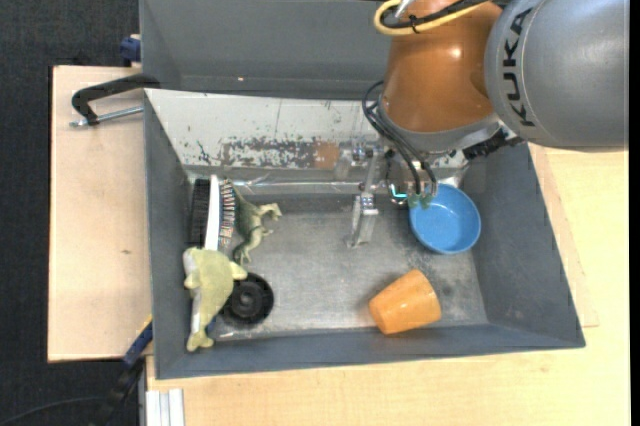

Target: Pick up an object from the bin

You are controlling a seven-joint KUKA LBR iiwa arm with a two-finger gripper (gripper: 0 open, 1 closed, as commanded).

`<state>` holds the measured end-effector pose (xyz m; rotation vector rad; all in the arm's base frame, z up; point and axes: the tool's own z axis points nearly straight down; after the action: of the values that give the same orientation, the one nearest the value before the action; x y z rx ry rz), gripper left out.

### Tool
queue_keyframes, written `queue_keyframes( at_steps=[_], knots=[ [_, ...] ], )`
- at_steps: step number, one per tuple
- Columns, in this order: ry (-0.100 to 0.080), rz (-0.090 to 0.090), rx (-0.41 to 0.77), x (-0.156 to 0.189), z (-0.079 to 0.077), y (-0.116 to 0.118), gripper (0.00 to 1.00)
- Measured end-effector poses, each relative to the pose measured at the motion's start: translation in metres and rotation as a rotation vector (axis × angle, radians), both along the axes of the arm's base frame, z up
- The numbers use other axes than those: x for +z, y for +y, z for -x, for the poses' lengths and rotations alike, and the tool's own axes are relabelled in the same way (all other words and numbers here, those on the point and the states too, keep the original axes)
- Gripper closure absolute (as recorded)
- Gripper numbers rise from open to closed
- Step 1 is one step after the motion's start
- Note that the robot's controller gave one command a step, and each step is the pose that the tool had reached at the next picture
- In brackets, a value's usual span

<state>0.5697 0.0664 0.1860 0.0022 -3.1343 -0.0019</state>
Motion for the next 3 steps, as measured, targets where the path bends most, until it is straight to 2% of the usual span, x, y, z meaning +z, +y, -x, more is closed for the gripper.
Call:
queue_keyframes(
  at_steps=[1, 2, 3],
  knots=[
    [-0.001, 0.0, -0.037, -0.12, -0.025, 0.036, 0.0],
    [-0.015, -0.006, -0.141, -0.083, -0.019, 0.115, 0.0],
    [-0.014, 0.0, -0.114, -0.085, -0.031, 0.094, 0.0]
  ],
)
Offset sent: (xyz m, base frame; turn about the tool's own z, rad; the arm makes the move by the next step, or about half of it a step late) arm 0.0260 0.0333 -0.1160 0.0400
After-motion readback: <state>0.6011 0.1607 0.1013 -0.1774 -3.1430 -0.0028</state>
